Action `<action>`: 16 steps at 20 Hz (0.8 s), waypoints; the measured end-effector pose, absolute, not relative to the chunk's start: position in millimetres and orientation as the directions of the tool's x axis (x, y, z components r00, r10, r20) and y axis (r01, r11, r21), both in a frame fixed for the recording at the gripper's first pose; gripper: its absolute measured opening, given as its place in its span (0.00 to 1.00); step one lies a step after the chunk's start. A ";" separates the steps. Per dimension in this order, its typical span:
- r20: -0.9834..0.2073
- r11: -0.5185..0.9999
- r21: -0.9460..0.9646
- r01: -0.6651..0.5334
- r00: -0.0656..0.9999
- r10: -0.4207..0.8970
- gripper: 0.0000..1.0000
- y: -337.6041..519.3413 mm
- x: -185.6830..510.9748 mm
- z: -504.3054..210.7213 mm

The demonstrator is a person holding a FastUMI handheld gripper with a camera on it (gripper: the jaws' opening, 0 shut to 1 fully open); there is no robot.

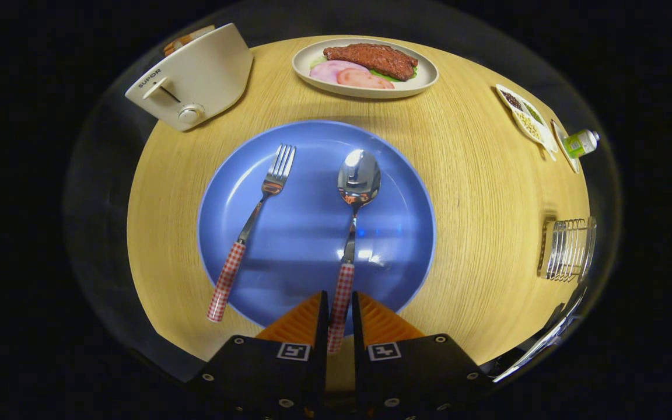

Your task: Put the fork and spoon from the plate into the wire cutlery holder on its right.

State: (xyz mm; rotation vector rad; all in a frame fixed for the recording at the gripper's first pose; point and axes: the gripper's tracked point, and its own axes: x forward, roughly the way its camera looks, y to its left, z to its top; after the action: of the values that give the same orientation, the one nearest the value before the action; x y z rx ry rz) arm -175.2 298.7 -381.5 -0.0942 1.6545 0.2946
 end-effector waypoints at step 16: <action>-0.982 0.963 0.188 -0.192 -0.005 0.191 0.08 160.6 -140.5 -296.9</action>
State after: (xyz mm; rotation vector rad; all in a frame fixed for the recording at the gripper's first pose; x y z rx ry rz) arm -140.5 160.6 -296.9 -0.0011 1.5470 0.3021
